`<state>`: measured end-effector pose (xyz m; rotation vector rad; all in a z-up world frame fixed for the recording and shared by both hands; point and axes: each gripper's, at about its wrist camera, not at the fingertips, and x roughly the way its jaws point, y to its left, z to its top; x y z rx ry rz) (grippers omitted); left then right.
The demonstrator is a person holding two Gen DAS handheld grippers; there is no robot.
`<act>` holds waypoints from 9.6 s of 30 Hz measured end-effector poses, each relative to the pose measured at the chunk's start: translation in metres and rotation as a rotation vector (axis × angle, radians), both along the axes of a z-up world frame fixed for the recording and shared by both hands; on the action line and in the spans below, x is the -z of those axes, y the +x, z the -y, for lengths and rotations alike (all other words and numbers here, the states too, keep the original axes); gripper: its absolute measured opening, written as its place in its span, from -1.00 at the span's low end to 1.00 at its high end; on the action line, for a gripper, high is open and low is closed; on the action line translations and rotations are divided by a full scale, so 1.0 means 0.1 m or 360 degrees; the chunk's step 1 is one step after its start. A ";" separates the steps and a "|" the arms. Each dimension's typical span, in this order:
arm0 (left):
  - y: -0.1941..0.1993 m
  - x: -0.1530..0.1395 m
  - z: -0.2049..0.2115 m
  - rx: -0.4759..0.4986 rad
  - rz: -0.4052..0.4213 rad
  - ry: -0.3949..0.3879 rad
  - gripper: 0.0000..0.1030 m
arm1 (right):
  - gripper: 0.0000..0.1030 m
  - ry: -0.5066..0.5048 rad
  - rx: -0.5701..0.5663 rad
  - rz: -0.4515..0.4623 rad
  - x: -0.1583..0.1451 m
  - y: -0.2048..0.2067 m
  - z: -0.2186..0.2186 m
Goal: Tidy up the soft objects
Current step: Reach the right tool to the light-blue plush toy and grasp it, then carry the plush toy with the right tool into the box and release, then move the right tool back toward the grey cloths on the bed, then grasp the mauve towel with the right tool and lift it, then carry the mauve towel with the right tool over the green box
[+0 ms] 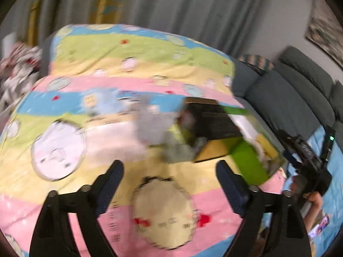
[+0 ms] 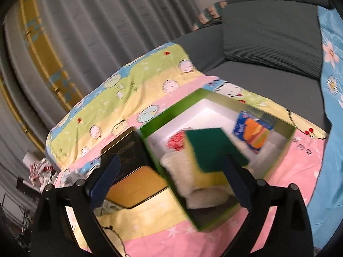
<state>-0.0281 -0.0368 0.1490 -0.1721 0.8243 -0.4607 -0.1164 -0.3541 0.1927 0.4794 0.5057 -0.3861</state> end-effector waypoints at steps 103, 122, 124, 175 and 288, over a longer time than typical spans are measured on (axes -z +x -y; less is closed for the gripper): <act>-0.16 0.57 0.26 0.0143 -0.0205 0.0056 0.00 | 0.35 0.0851 -0.1105 -0.0517 1.14 0.92 -1.31; -0.11 -0.64 1.78 0.0679 0.0406 -0.0119 0.00 | 0.33 0.0589 -0.0538 0.0194 -0.36 0.33 0.13; -0.04 -0.67 2.01 0.0737 0.0440 -0.0142 0.00 | 0.33 0.0566 -0.0470 0.0236 -0.42 0.33 0.32; -0.03 -0.27 0.72 0.0239 0.0007 0.0067 0.62 | 0.97 -0.0009 -0.0116 0.0127 -0.64 0.03 0.11; 0.26 1.10 -0.23 -0.0100 -0.0545 -0.0085 0.59 | 0.34 0.0586 -0.1156 -0.0919 1.28 1.35 -1.95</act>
